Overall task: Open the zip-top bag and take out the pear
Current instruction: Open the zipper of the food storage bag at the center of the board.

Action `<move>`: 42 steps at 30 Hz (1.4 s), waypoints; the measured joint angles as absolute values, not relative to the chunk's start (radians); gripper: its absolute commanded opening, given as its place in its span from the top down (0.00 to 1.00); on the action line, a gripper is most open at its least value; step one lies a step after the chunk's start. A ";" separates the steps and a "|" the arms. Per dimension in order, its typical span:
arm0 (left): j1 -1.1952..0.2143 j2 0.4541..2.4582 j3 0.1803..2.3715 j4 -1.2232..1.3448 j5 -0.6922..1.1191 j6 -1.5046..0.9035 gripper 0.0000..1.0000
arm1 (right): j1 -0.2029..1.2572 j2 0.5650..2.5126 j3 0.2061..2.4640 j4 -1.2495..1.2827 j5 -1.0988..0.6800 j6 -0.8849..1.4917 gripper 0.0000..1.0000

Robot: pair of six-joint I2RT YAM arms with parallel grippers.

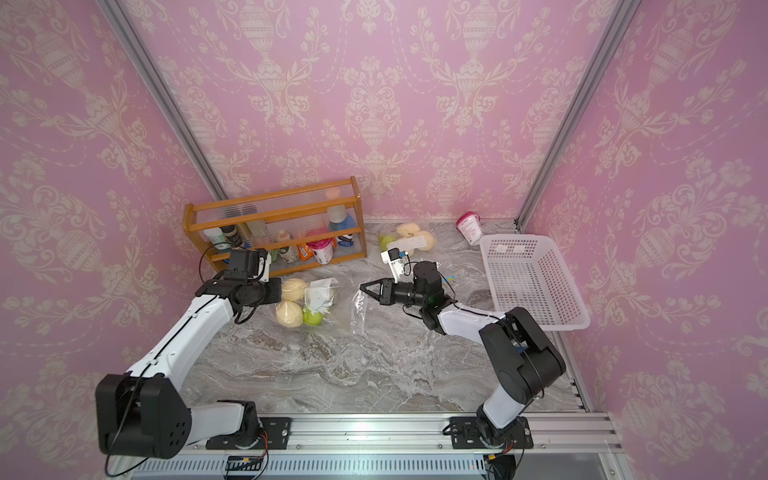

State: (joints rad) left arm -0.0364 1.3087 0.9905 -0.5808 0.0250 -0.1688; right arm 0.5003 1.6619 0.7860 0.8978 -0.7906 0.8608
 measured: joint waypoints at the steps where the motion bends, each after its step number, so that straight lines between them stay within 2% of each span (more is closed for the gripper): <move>1: -0.031 1.313 0.991 -0.576 0.021 -0.169 1.00 | 0.501 1.679 0.786 0.964 -0.802 0.902 1.00; 2: -0.026 1.317 0.991 -0.570 0.019 -0.169 1.00 | 0.503 1.697 0.786 1.023 -0.812 0.943 1.00; 3: -0.022 1.319 0.991 -0.566 0.019 -0.169 0.94 | 0.505 1.710 0.786 1.062 -0.819 0.974 1.00; 4: -0.021 1.319 0.991 -0.564 0.019 -0.169 0.86 | 0.508 1.716 0.786 1.078 -0.822 0.988 1.00; 6: -0.020 1.319 0.991 -0.557 0.019 -0.162 0.62 | 0.515 1.716 0.789 1.073 -0.824 0.995 1.00; 8: -0.018 1.317 0.991 -0.554 0.021 -0.151 0.48 | 0.529 1.708 0.808 1.028 -0.823 0.976 1.00; 12: -0.014 1.288 1.000 -0.566 0.052 -0.121 0.35 | 0.556 1.668 0.847 0.899 -0.809 0.915 1.00; 16: -0.014 1.189 1.028 -0.546 0.169 -0.083 0.30 | 0.574 1.635 0.881 0.744 -0.760 0.860 1.00; 23: -0.038 1.033 1.023 -0.358 0.546 0.006 0.25 | 0.627 1.586 0.987 0.409 -0.641 0.720 1.00; 30: -0.162 1.142 1.030 -0.331 0.698 0.150 0.25 | 0.679 1.527 1.058 0.181 -0.559 0.597 1.00; 42: -0.227 1.308 1.164 -0.395 0.854 0.347 0.31 | 0.699 1.480 1.073 0.127 -0.561 0.541 1.00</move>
